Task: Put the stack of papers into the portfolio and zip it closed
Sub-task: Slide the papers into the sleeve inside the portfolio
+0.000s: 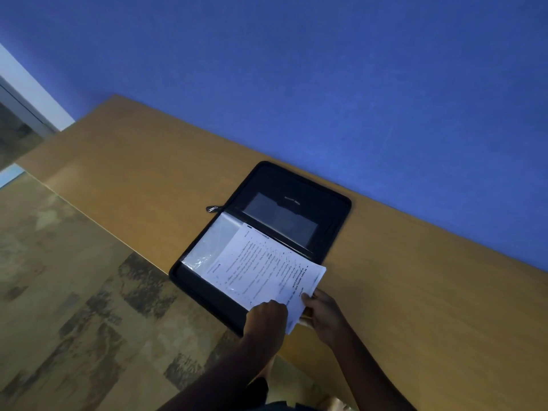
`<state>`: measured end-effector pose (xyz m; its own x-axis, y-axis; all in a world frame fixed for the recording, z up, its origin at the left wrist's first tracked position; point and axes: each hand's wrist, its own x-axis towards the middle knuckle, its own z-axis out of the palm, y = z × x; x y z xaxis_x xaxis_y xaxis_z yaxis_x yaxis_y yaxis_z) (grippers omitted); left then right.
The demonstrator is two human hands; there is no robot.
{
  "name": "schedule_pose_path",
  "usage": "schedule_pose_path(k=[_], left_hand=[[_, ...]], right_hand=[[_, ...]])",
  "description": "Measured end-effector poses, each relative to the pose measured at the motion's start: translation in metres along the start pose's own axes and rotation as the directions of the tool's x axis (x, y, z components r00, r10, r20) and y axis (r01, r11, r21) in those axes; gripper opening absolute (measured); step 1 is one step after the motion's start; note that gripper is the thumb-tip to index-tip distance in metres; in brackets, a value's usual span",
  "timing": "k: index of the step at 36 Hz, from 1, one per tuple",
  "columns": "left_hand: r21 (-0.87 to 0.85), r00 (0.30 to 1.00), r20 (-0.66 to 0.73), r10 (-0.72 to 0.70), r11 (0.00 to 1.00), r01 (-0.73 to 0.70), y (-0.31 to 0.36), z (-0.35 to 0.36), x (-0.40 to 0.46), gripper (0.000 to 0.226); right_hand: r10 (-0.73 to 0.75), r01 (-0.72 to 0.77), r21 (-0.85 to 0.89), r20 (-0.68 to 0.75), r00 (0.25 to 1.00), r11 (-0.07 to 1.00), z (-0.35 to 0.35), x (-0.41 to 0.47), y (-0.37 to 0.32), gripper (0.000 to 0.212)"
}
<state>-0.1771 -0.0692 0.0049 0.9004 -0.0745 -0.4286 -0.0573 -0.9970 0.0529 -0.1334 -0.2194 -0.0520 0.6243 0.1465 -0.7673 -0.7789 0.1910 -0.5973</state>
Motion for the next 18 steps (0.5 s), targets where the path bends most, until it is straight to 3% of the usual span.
schedule_pose_path(k=[18], left_hand=[[-0.060,1.000,-0.002,-0.001,0.998,0.001,-0.012,0.005,-0.001,0.016]], right_hand=[[-0.020,0.022,-0.104,0.021,1.000,0.994,0.001,-0.002,-0.008,0.017]])
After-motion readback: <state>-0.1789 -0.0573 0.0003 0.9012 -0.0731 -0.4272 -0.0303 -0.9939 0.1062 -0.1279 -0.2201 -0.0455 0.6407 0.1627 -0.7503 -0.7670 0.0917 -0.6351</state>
